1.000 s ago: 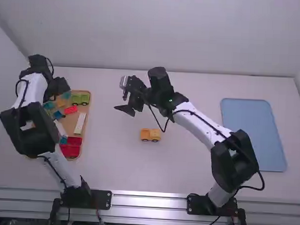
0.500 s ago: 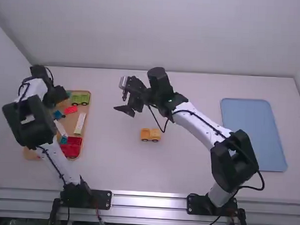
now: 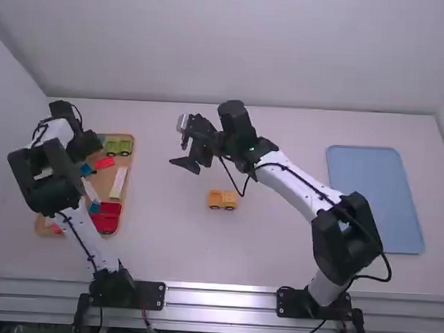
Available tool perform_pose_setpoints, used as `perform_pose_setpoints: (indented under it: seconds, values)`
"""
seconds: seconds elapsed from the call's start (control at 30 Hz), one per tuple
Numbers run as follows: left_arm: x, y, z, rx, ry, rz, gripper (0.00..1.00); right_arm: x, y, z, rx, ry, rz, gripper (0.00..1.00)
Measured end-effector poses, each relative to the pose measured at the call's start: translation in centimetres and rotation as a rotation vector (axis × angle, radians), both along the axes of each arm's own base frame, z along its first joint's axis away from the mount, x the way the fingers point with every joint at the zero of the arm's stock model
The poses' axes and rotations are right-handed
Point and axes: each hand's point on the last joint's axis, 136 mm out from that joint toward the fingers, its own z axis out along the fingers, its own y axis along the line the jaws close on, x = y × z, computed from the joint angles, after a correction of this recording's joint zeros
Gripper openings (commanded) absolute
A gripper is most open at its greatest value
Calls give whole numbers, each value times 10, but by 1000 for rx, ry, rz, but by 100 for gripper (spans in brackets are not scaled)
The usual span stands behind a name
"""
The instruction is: Assemble lego blocks to make yellow taxi
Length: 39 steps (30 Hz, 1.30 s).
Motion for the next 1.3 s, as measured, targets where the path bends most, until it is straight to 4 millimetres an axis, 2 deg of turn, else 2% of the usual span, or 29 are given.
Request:
perform_pose_setpoints:
  seconds: [0.33, 0.47, 0.57, 0.83, 1.03, 1.3]
  values:
    - [3, 1, 0, 8, -11, -4, 59, 0, -1, -2, -8, 8, -2, 99]
    - [4, 2, -10, 3, -3, -4, 59, -1, -1, -4, -12, 15, -3, 99]
    - [3, 2, -21, 0, 15, -5, 55, -1, -1, -4, -13, 12, -3, 99]
    - [10, 5, -20, 11, -15, -7, 39, 0, -2, -4, -16, 15, -6, 99]
    - [6, 3, -21, -3, 1, 5, 36, 1, -3, -5, -18, 17, -10, 99]
    - [-2, -2, -20, -28, 41, 11, 20, 10, -11, -4, -12, 24, -38, 99]
